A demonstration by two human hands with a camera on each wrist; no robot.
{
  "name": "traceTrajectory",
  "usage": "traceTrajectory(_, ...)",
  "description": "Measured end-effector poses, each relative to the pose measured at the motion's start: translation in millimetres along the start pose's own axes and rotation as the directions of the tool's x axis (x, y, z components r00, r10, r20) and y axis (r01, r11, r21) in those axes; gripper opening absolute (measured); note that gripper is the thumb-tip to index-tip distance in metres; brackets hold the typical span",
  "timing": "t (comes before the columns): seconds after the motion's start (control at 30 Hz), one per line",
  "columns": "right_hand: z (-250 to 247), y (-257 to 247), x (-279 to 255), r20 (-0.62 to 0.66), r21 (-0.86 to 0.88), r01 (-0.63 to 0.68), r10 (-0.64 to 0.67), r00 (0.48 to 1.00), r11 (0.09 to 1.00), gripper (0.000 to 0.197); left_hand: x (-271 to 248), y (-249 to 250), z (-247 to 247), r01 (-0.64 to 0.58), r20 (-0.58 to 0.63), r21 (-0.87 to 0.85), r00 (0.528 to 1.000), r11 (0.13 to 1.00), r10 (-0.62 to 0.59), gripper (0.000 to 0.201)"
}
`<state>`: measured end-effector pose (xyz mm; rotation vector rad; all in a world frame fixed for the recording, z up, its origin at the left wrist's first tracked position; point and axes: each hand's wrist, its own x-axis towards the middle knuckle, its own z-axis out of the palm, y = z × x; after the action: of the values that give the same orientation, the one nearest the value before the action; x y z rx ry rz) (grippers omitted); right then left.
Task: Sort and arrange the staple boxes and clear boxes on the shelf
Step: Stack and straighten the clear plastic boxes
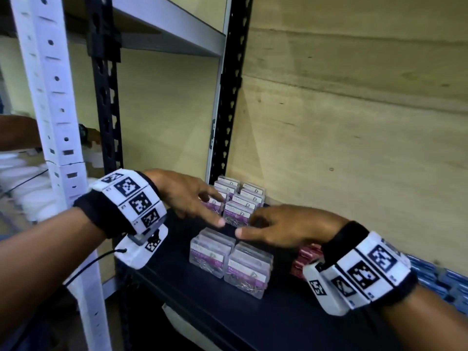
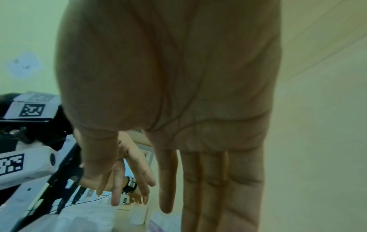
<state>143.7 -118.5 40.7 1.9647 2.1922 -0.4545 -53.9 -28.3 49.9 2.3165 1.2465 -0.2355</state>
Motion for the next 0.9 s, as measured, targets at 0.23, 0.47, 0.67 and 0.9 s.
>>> traceTrajectory(0.23,-24.3,13.6,58.2,-0.168,-0.066,-0.017,0.006,0.986,0.998,0.044,42.1,-11.0,-31.3,0.02,-0.272,0.264,0.961,0.964,0.055,0.038)
traceTrajectory(0.47,-29.0,18.7,90.6,-0.148,-0.038,0.006,-0.012,0.989,0.999,0.036,86.8,-26.7,-31.6,0.008,-0.256,0.233,0.965,0.972,0.053,0.024)
traceTrajectory(0.67,-21.0,21.7,102.8,-0.131,-0.016,0.045,-0.046,0.99,0.999,0.025,100.7,-36.4,-23.0,-0.025,-0.258,0.188,0.963,0.982,0.074,0.022)
traceTrajectory(0.9,-22.7,23.7,99.0,-0.086,0.014,0.034,-0.032,0.996,0.999,0.02,100.1,-32.1,-19.3,-0.066,-0.229,0.127,0.969,0.99,0.095,0.02)
